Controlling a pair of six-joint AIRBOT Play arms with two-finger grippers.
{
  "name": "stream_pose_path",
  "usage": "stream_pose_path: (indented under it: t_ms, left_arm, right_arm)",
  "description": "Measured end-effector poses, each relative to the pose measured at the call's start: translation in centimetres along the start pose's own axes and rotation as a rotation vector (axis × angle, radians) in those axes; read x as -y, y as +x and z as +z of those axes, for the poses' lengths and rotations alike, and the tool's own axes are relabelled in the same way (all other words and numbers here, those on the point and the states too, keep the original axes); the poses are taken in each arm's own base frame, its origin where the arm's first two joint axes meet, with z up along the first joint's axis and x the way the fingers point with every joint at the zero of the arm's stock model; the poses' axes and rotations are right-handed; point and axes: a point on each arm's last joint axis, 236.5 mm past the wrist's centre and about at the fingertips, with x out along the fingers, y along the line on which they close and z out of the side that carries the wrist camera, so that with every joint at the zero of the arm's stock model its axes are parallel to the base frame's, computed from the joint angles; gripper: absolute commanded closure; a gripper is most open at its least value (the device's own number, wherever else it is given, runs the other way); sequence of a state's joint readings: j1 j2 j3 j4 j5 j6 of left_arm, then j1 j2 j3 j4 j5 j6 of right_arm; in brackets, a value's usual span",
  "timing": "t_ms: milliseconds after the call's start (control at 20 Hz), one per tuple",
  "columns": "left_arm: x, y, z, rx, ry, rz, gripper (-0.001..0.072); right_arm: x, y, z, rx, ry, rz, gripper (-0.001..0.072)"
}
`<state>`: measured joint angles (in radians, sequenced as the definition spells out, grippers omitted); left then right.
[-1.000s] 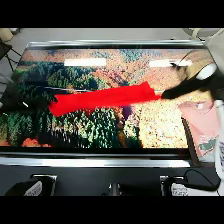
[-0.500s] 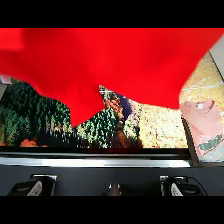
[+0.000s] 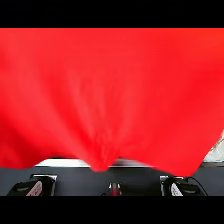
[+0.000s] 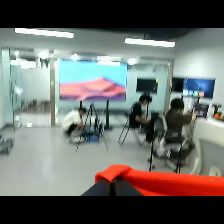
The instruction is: Fold the shirts.
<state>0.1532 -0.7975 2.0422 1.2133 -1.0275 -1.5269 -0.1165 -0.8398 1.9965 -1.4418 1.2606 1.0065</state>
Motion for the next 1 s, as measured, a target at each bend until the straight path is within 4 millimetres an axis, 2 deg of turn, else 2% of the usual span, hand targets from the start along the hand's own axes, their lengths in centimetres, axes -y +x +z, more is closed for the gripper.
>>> stream_pose_path:
  t_ms: [50,150,250,350,450,550,700,800,850,950,1000]
  left_arm:
    - [-0.6,1.0,-1.4,-0.048,0.000,0.012,0.0687]
    - [-2.3,3.6,-5.5,-0.181,-0.012,0.036,0.0687]
    - [-4.2,6.7,-11.4,-0.350,-0.042,0.058,0.0687]
    - [-6.4,9.6,-18.9,-0.540,-0.086,0.079,0.0687]
    - [-8.5,12.2,-27.3,-0.729,-0.128,0.094,0.0687]
    - [-10.3,13.8,-35.7,-0.900,-0.171,0.111,0.0686]
    - [-12.0,15.5,-46.6,-1.079,-0.235,0.124,0.0686]
    - [-12.4,16.9,-52.4,-1.131,-0.273,0.125,0.0686]
    - [-12.5,17.7,-54.6,-1.131,-0.288,0.127,0.0686]
    - [-12.4,19.2,-58.6,-1.126,-0.308,0.132,0.0686]
    - [-12.3,19.9,-60.0,-1.116,-0.314,0.133,0.0686]
  right_arm:
    - [-0.7,1.5,-1.6,-0.066,0.016,0.039,0.0699]
    - [-2.3,4.9,-5.0,-0.199,0.042,0.119,0.0700]
    - [-4.0,9.1,-8.9,-0.341,0.061,0.202,0.0700]
    - [-6.4,14.1,-14.1,-0.506,0.085,0.298,0.0700]
    - [-9.2,19.0,-19.9,-0.665,0.117,0.391,0.0699]
    - [-12.4,23.5,-26.2,-0.810,0.159,0.466,0.0699]
    - [-16.6,29.3,-34.1,-0.925,0.233,0.512,0.0699]
    - [-18.4,32.5,-37.7,-0.932,0.269,0.500,0.0699]
    - [-18.9,34.0,-38.9,-0.916,0.283,0.486,0.0699]
    - [-19.5,36.7,-40.4,-0.868,0.305,0.446,0.0699]
    - [-19.5,37.9,-40.8,-0.839,0.317,0.422,0.0699]
